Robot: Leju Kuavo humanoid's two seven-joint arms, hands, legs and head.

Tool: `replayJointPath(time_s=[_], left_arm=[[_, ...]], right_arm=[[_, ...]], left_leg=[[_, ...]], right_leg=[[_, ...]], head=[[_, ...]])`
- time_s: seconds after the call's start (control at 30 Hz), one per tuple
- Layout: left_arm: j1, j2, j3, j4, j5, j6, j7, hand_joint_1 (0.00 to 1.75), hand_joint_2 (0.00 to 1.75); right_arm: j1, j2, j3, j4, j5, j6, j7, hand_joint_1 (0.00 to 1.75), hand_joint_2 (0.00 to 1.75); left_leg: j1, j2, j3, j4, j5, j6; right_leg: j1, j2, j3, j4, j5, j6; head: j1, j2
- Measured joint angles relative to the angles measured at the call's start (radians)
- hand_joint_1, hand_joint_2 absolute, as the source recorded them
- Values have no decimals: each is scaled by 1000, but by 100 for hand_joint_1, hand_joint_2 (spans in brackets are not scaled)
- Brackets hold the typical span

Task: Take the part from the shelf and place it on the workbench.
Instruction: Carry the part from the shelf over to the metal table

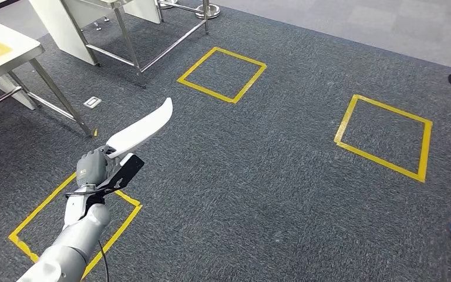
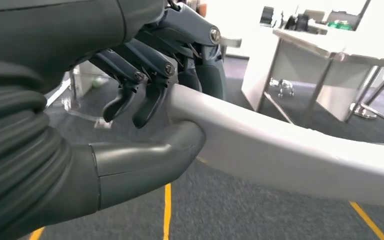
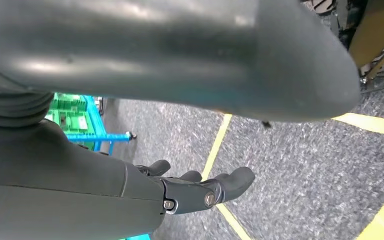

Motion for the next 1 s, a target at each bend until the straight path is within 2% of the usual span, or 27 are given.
replayJointPath(time_s=[0.07,0.1,0.13,0.17,0.2,0.23,0.27,0.3,0.37,0.4,0.43,0.47,0.53,0.57,0.6,0.63,0.67,0.7,0.73,0.77,0.8,0.83,0.87,0.9,0.93,0.97,1.0], left_arm=[[-4,-1,0,0,0,0,0,155,175],[-6,-2,0,0,0,-1,0,155,175],[-5,-2,0,1,1,-1,0,155,175],[-3,-2,0,2,2,-2,0,155,175],[-1,-2,0,2,2,-3,0,155,175],[0,-1,0,2,3,-4,0,155,175],[0,0,0,2,3,-5,0,155,175],[-2,0,1,2,3,-6,0,155,175],[-5,-1,1,0,3,-7,0,155,175],[-5,-1,1,0,3,-7,0,155,175],[-4,0,2,0,3,-7,0,155,175],[-4,1,2,0,3,-8,0,155,175],[-4,1,3,-1,4,-9,1,155,175],[-5,-1,4,-1,4,-9,2,155,175],[-5,-3,4,-1,4,-9,3,155,175],[-4,-6,5,-1,5,-9,3,155,175],[-2,-7,6,0,5,-9,3,155,175],[0,-8,8,0,5,-9,3,155,175],[1,-8,11,0,5,-9,3,155,175],[2,-8,13,0,5,-9,3,155,175],[1,-8,14,0,5,-9,3,155,175],[0,-8,15,0,6,-9,3,155,175],[0,-7,17,0,6,-9,2,155,175],[0,-6,18,0,7,-9,1,155,175],[1,-3,20,0,8,-8,-1,155,175],[2,0,22,0,10,-8,-5,155,175],[3,3,25,-1,15,-10,-11,155,175]], right_arm=[[1,0,0,0,0,0,0,0,0],[3,0,0,0,0,1,0,0,0],[4,0,0,0,0,1,0,0,0],[6,0,0,0,1,1,0,0,0],[6,0,0,0,1,1,0,0,0],[6,0,0,0,1,2,0,0,0],[6,0,0,0,1,2,0,0,0],[6,0,0,0,2,3,0,0,0],[5,0,0,0,3,4,0,0,0],[5,0,0,0,4,4,0,0,0],[4,0,0,0,4,4,0,0,0],[3,0,0,0,4,4,1,0,0],[2,0,0,0,4,4,1,0,0],[3,0,0,0,4,4,1,0,0],[5,0,0,0,3,4,0,0,0],[7,0,0,0,3,4,0,0,0],[9,0,0,0,2,3,0,0,0],[9,0,0,0,2,3,0,0,0],[9,0,0,0,1,3,0,0,0],[9,0,0,0,1,2,0,0,0],[10,0,0,0,1,2,0,0,0],[10,0,0,0,1,2,-1,0,0],[10,0,0,0,1,1,-1,0,0],[9,0,0,0,1,1,-1,0,0],[9,0,0,0,1,1,0,0,0],[8,0,-1,0,1,1,0,0,0],[8,0,-1,0,1,2,0,0,0]], left_leg=[[-7,75,-47,98,-52,1],[-9,97,-80,168,-84,1],[-9,108,-109,229,-106,1],[-9,112,-123,262,-111,2],[-10,115,-118,256,-96,4],[-10,122,-95,214,-67,7],[-13,143,-59,146,-35,11],[-20,175,-24,80,-13,16],[-31,218,12,7,1,31],[-35,217,12,2,-2,37],[-33,200,10,2,0,44],[-31,184,9,1,1,49],[-25,153,9,-2,5,60],[-22,139,9,-2,6,64],[-22,123,8,-2,7,67],[-22,106,7,-1,7,69],[-22,88,7,-1,7,69],[-22,70,8,0,7,69],[-22,52,8,1,7,68],[-21,36,9,2,7,67],[-21,22,8,4,6,63],[-20,8,5,5,7,57],[-18,-5,1,5,9,50],[-15,-18,-3,3,11,41],[-12,-32,-7,0,15,32],[-10,-34,-9,-2,16,25],[-12,-15,-14,6,10,20]], right_leg=[[3,-30,3,-5,-1,-14],[6,-46,3,-5,-2,-19],[9,-61,3,-4,-3,-20],[11,-76,4,-4,-5,-22],[12,-91,5,-3,-7,-22],[13,-105,8,-2,-9,-21],[14,-119,11,0,-13,-18],[18,-132,13,2,-17,-14],[25,-156,18,6,-25,-4],[28,-170,21,5,-27,1],[29,-183,24,4,-30,5],[27,-174,27,7,-35,12],[19,-110,10,54,-70,24],[16,-69,-15,108,-99,29],[14,-46,-47,176,-131,30],[14,-37,-81,241,-154,31],[14,-34,-104,282,-160,31],[14,-32,-112,285,-146,29],[14,-29,-101,249,-113,27],[13,-16,-75,182,-71,23],[10,10,-47,114,-40,20],[9,35,-24,59,-20,18],[8,55,-10,27,-14,16],[9,63,-4,16,-17,14],[11,52,-1,10,-17,12],[11,39,2,6,-14,7],[10,25,6,1,-12,0]], head=[[-4,0],[-6,0],[-6,0],[-6,0],[-6,0],[-6,0],[-6,0],[-7,0],[-6,0],[-6,0],[-5,0],[-5,0],[-3,0],[-2,0],[-1,0],[-1,0],[-1,0],[-1,0],[-1,0],[-1,0],[-1,0],[-1,0],[-2,0],[-2,0],[-1,0],[-1,0],[-4,0]])
